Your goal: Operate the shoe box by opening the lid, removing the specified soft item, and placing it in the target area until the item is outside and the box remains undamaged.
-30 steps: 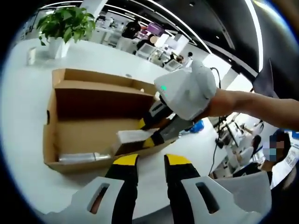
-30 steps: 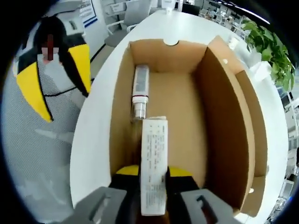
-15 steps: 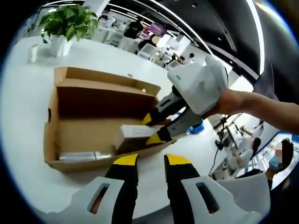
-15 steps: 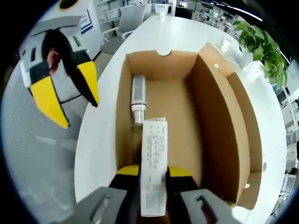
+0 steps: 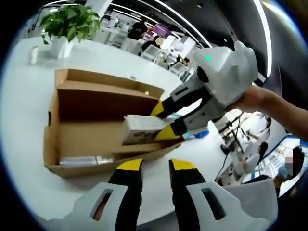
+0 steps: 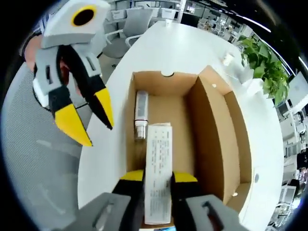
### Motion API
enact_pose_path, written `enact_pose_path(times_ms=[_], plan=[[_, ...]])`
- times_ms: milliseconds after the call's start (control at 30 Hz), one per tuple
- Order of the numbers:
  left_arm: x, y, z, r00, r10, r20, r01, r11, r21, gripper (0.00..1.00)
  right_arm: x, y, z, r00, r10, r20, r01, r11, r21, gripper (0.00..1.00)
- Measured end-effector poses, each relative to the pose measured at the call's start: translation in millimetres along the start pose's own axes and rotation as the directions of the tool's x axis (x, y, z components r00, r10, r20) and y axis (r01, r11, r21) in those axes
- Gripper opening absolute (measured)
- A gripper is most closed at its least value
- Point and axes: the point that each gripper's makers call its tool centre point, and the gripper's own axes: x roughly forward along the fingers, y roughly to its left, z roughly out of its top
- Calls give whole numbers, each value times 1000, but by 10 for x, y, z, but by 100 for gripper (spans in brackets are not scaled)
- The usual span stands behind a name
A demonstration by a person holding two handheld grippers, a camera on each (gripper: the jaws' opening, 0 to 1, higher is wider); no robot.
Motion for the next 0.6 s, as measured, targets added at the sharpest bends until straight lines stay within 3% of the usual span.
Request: enact_pose_path(times_ms=[600], plan=[[7,-29,11,1000,-16,3,16,1000,-17,20,-554,5,-17,994,-109,-13,108,992,-72,16]])
